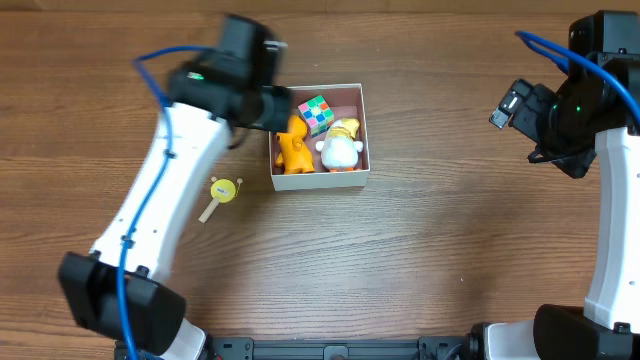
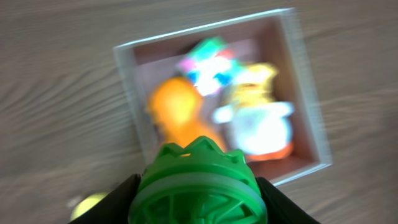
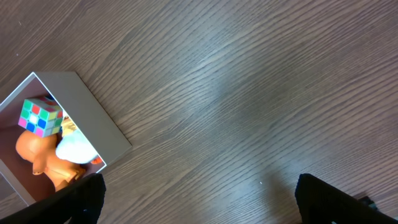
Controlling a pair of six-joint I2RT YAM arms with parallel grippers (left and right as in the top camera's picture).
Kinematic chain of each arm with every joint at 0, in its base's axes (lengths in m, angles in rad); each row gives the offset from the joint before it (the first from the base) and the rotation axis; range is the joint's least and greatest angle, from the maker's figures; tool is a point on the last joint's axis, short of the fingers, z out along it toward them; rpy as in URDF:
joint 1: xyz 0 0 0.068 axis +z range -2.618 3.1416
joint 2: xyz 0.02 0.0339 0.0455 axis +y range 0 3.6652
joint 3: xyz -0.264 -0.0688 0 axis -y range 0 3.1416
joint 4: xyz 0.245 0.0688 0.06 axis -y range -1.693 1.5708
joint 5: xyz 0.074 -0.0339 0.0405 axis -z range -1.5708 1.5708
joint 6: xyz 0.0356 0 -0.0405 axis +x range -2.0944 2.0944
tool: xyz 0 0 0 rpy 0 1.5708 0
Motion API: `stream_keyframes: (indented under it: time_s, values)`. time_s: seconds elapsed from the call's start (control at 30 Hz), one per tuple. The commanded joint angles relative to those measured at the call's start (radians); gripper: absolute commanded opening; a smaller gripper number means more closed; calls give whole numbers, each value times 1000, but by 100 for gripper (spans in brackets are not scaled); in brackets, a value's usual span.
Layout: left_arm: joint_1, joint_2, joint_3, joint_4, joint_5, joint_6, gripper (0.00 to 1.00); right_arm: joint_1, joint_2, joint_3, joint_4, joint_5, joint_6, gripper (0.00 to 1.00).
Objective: Pack container
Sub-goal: 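Carry the green toy into the box and release it, then move the left gripper to the yellow rattle drum and grasp its handle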
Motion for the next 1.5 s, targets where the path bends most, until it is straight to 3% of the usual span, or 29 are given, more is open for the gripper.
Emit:
stream_keyframes:
  time_s: [0.0,0.23,0.37,0.4,0.43,0.57,0.67,0.83,1.1,1.27,1.47]
  values:
    - [-105,94,16,40,-98,-92,53,-3,-29,13,2,-2,-2,100]
    - [-134,278,16,79,-93,-129,55,-3,-29,13,2,-2,-2,100]
    - [-122,274,31,95,-93,-135,70,-3,-29,13,2,-2,-2,100]
    - [-119,266,45,85,-93,-142,94,-3,-29,13,2,-2,-2,100]
    - [-116,257,69,67,-93,-141,99,-3,-29,13,3,-2,-2,100]
    - [-99,218,196,-74,-110,-133,98,-3,-29,13,2,-2,-2,100]
    - [-70,185,282,-218,-213,-133,99,-3,-29,13,2,-2,-2,100]
    - [36,180,248,-373,-269,-134,98,-3,-29,13,2,-2,-2,100]
    - [193,182,-104,-199,-151,-38,97,-3,-29,13,2,-2,-2,100]
    - [241,182,-308,-79,-68,-41,88,-3,-29,12,2,-2,-2,100]
    - [261,182,-372,-56,-97,-23,86,-3,-29,12,2,-2,-2,100]
